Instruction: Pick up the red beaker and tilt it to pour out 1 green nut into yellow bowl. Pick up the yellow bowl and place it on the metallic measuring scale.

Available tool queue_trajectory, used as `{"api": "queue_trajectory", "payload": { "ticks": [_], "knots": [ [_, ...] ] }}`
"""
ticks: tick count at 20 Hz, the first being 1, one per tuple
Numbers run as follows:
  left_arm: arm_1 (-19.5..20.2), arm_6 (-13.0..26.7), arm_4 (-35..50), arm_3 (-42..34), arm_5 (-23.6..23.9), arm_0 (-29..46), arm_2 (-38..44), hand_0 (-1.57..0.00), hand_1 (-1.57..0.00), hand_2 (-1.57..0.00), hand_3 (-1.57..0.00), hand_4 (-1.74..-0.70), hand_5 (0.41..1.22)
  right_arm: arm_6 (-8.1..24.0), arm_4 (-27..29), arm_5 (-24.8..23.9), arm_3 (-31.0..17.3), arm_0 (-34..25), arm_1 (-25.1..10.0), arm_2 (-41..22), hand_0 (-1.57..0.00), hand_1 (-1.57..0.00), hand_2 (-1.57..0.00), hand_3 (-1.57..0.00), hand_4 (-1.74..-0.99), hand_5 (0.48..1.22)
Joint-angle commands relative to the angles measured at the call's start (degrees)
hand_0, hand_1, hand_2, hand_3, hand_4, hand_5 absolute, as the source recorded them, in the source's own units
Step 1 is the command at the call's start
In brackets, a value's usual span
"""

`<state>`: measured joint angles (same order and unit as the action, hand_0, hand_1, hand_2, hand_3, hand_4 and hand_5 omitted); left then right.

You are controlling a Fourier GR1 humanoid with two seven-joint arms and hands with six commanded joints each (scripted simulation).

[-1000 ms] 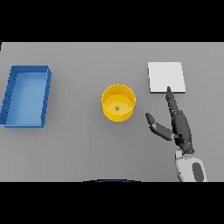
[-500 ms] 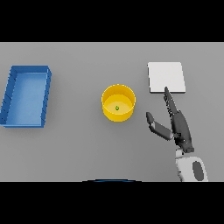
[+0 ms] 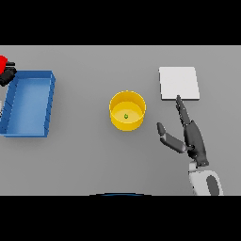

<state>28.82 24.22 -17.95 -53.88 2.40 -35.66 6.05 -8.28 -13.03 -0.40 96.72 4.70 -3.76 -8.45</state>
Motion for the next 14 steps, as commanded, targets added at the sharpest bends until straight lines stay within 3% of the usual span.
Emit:
{"api": "queue_trajectory", "payload": {
  "ticks": [1, 3, 5, 6, 7, 9, 11, 14],
  "knots": [
    [-0.4, 1.6, 0.3, -2.1, 0.6, 1.6, 0.0, -1.57, -1.57, -1.57, -1.57, -1.74, 1.050, -0.3, 0.1, 0.0, -0.1, 0.2, -0.1, 0.2, 0.00, 0.00, 0.00, 0.00, -1.167, 0.675],
    [-1.0, 3.2, 0.6, -5.1, 1.2, 3.9, -0.1, -1.57, -1.57, -1.57, -1.57, -1.74, 0.925, -0.3, 0.2, -0.1, 0.2, 0.4, -0.2, 0.3, 0.00, 0.00, 0.00, 0.00, -1.157, 0.671],
    [-0.5, 5.8, 1.4, -8.4, -0.6, 5.6, -0.1, -1.57, -1.57, -1.53, -1.53, -1.52, 0.818, -0.2, 1.1, 0.4, 0.1, 0.0, -0.2, 0.6, 0.00, 0.00, 0.00, 0.00, -1.155, 0.670],
    [-0.2, 4.9, 2.7, -10.1, -3.5, 6.1, -0.7, -1.47, -1.34, -1.28, -1.32, -1.37, 0.774, 0.5, 1.3, 0.4, -0.1, -0.6, -0.2, 0.8, 0.00, 0.00, 0.00, 0.00, -1.153, 0.670],
    [0.2, 4.7, 4.2, -11.1, -6.1, 6.3, -0.6, -1.17, -1.07, -1.02, -1.05, -1.23, 0.737, 0.6, 1.3, 0.5, -0.3, -0.7, -0.5, 0.9, 0.00, 0.00, 0.00, 0.00, -1.151, 0.670],
    [0.3, 4.0, 8.6, -12.2, -10.8, 7.4, 0.6, -0.75, -0.69, -0.65, -0.67, -1.05, 0.683, -0.5, 1.2, 0.5, 0.0, 0.2, -0.2, 0.6, 0.00, 0.00, 0.00, 0.00, -1.150, 0.671],
    [1.2, 5.4, 7.4, -13.8, -13.0, 8.2, -1.4, -0.48, -0.44, -0.42, -0.43, -0.92, 0.651, 0.0, 1.5, 0.5, -0.5, -0.4, -0.2, 0.9, 0.00, 0.00, 0.00, 0.00, -1.155, 0.670],
    [2.3, 6.7, 4.9, -11.2, -14.5, 7.6, -3.3, -0.25, -0.22, -0.21, -0.22, -0.83, 0.627, -0.6, 0.2, -0.1, 0.1, 0.5, -0.8, 0.7, 0.00, 0.00, 0.00, 0.00, -1.156, 0.665]
  ]
}}
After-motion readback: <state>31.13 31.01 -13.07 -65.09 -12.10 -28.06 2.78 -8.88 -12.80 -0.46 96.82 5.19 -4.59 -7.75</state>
